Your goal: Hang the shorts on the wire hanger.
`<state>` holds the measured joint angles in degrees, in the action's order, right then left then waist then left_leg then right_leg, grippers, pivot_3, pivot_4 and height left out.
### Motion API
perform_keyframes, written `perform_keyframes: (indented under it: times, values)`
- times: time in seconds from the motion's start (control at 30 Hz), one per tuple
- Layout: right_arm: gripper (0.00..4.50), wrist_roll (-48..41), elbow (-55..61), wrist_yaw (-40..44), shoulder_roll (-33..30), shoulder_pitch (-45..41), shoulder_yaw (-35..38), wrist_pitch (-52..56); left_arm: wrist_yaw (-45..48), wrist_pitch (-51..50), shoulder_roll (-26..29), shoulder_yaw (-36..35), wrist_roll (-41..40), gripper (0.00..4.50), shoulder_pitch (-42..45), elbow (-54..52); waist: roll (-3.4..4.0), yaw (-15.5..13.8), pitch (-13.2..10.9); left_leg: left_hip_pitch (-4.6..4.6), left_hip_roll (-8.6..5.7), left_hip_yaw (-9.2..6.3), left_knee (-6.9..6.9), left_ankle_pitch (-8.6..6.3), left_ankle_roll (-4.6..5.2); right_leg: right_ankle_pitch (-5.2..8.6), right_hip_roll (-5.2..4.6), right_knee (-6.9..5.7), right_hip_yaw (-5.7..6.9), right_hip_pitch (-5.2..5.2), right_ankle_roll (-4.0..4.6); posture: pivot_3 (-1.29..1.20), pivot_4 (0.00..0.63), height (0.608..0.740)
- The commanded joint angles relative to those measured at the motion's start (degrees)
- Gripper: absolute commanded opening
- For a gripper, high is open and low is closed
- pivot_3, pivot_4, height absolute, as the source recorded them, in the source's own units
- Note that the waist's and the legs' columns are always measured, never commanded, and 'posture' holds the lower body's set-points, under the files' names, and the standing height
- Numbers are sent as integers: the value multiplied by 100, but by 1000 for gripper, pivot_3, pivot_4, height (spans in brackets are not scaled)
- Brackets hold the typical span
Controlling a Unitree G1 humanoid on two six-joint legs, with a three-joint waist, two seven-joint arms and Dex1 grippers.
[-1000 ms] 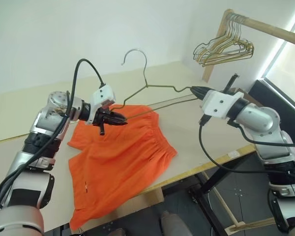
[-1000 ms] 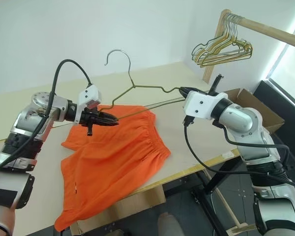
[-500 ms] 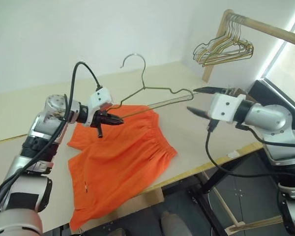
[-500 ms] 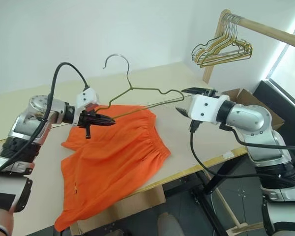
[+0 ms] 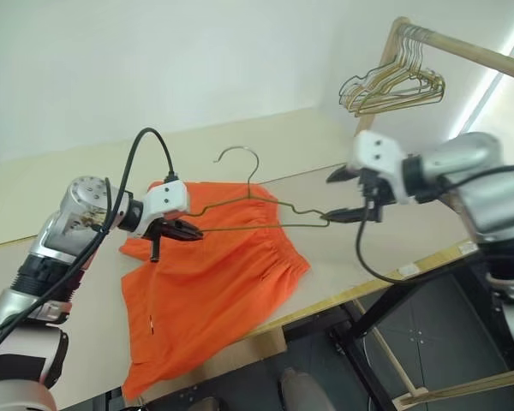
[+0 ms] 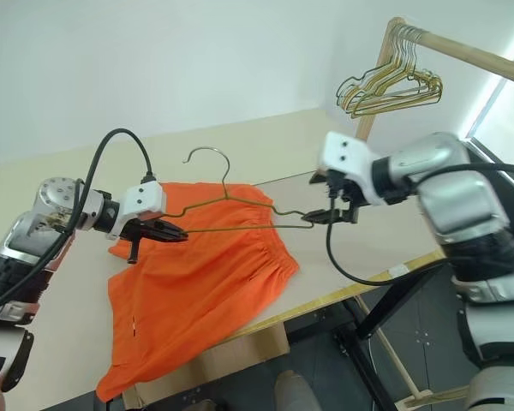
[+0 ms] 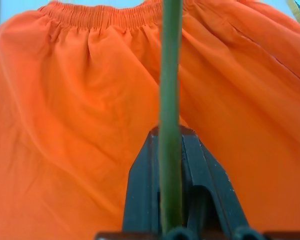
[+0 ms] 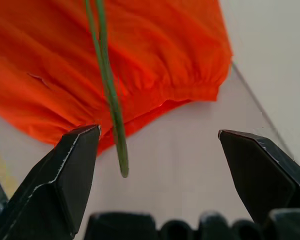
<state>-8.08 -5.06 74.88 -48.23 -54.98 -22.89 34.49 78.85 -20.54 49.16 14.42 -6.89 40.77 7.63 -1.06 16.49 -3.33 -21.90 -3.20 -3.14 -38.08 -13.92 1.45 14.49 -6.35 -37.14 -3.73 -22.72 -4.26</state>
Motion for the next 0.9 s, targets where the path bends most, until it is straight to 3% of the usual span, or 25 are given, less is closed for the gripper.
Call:
perform_keyframes:
  times: [0.03, 0.13, 0.23, 0.6, 0.67, 0.9]
  values:
    - [4416, 138, -207, 234, 217, -398, -141, 141, 4, -53, 65, -203, -98, 0, 41, -209, 4, 5, 3, -21, -3, 0, -6, 0, 0, 0, -3, -8, -1, -24, 0, -207, 0, 740]
    - [4416, 338, -359, 264, 449, -485, -355, 181, -8, -98, 74, -228, -105, 0, 37, -269, 3, 11, 3, -49, -4, -3, -20, 1, -1, 0, -2, -55, -1, -54, 0, -199, 0, 740]
    - [3901, 408, -476, 314, 649, -520, -425, 253, 0, -100, 80, -258, -132, 0, 20, -326, 3, 1, 5, -49, -8, -5, -25, 1, 0, 0, -5, -53, 1, -52, 0, -196, 0, 740]
    - [228, 466, -356, 463, 797, -511, -422, 453, 104, 218, 59, -319, -150, 0, -70, -346, 4, 5, 6, -48, -11, -10, -29, 1, -1, 1, -6, -52, 5, -51, -1, -199, 0, 740]
    - [27, 420, -264, 527, 758, -461, -362, 488, 139, 416, 46, -341, -143, 0, -94, -298, 5, 10, 7, -47, -10, -10, -29, 1, -1, 1, -6, -52, 5, -52, -1, -202, 0, 740]
    - [0, -23, 643, 574, 196, 317, 145, 869, 431, 1164, -43, -661, -489, 1900, 5, 347, 4, -37, 11, -51, -10, -17, -31, 0, -1, 1, -9, -49, 15, -49, -1, -202, 0, 740]
